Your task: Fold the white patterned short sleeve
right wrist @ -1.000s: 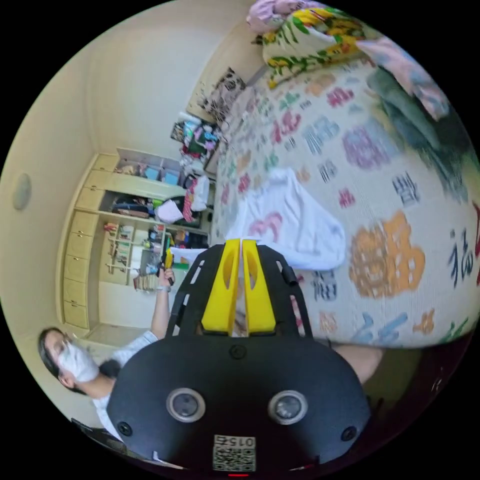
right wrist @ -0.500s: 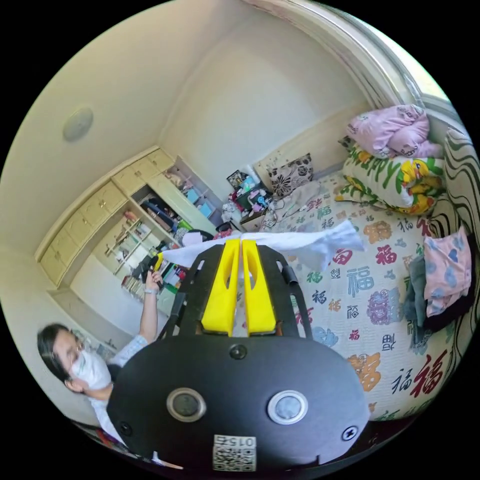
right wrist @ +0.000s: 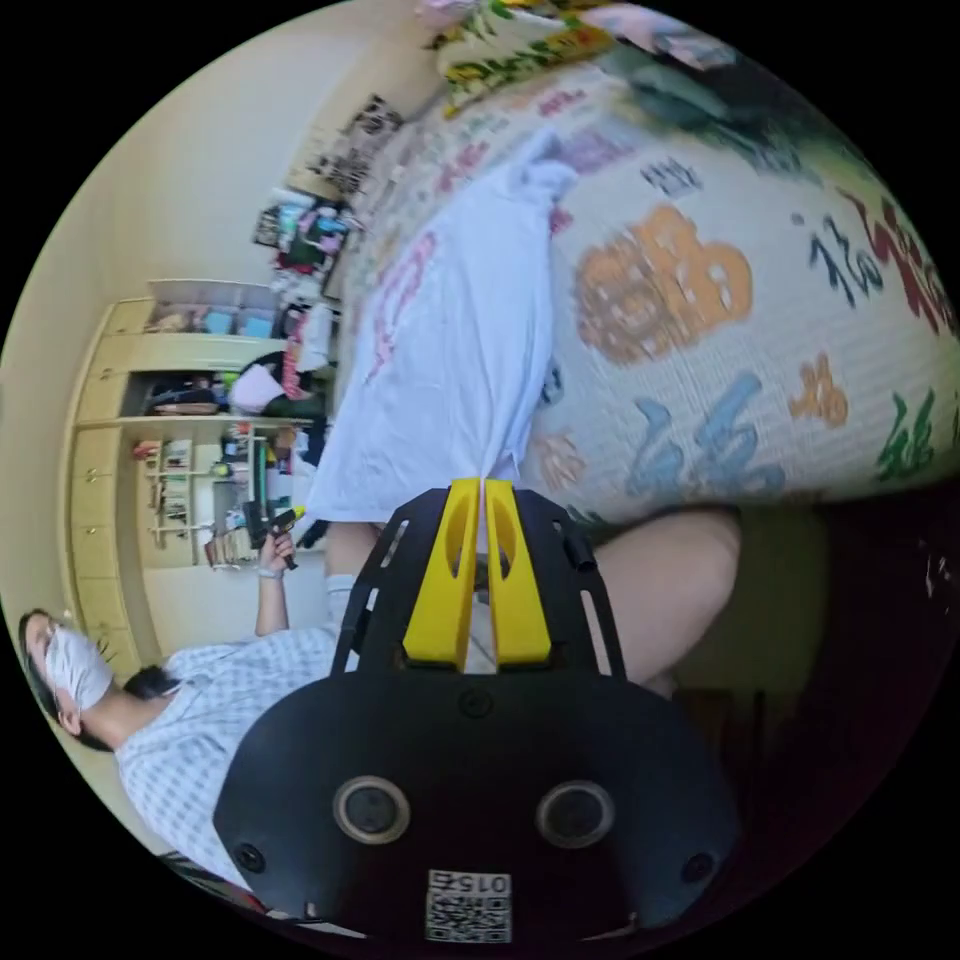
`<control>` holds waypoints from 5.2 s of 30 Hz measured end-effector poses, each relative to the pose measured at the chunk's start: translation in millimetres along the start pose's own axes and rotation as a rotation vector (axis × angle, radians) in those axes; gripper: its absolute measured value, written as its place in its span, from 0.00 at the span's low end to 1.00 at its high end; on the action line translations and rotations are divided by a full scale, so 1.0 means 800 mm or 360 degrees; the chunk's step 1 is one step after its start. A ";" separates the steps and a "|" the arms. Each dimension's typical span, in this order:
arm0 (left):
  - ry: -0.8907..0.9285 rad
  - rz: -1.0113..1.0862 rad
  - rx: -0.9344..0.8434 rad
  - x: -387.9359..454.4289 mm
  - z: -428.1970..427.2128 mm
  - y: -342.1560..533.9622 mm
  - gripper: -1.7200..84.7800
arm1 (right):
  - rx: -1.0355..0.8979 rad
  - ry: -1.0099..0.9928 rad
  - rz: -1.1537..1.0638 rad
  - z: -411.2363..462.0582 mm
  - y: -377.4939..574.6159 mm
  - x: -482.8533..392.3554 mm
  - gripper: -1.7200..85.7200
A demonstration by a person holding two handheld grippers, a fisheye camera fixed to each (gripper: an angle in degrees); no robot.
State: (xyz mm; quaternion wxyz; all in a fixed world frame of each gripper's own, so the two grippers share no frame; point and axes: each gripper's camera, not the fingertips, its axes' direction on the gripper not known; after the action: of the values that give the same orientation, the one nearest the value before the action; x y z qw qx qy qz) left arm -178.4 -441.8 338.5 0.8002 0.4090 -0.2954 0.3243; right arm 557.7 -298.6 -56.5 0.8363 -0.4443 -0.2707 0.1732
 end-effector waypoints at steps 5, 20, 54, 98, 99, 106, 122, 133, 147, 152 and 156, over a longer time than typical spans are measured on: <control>-0.0410 0.0008 -0.0458 -0.003 0.094 0.002 0.01 | -0.0311 0.0357 0.0064 0.100 -0.002 0.037 0.02; -0.0637 -0.0016 -0.0847 -0.037 0.142 -0.041 0.08 | -0.0405 0.0540 0.0124 0.207 -0.052 0.076 0.08; -0.0008 -0.0727 0.0986 -0.424 -0.043 -0.231 0.02 | -0.0744 0.0365 -0.0819 0.520 -0.392 -0.198 0.07; -0.0083 -0.0383 0.0696 -0.507 0.174 -0.358 0.02 | -0.0479 0.0178 -0.0410 0.289 -0.411 -0.032 0.06; -0.0128 -0.0385 0.0683 -0.503 0.177 -0.357 0.02 | -0.0467 0.0200 -0.0406 0.281 -0.410 -0.028 0.06; -0.0508 -0.0426 0.0526 -0.467 0.258 -0.374 0.05 | -0.0041 0.0054 -0.0138 0.159 -0.422 0.057 0.06; -0.0308 0.0972 -0.0327 -0.034 0.884 -0.670 0.12 | 0.0517 -0.0251 0.0102 -0.045 -0.569 0.249 0.10; -0.0682 0.1001 -0.0665 0.015 1.219 -0.713 0.04 | 0.0776 -0.0333 0.0027 -0.140 -0.503 0.271 0.02; -0.0474 0.0909 -0.0437 -0.010 1.322 -0.734 0.17 | 0.0870 -0.0554 0.0018 -0.211 -0.446 0.301 0.02; -0.0927 0.1132 -0.0908 0.021 1.437 -0.737 0.08 | 0.0835 -0.0548 -0.0065 -0.232 -0.434 0.295 0.02; -0.0679 0.1259 -0.0915 0.049 1.451 -0.737 0.02 | 0.0875 -0.0465 -0.0181 -0.256 -0.423 0.283 0.02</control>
State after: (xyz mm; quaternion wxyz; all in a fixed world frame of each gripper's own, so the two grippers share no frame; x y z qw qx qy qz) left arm 53.6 -1681.9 664.3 0.6188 0.0873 -0.6601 0.4168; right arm 878.0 -495.6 200.4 0.8856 -0.1561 -0.3555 0.2548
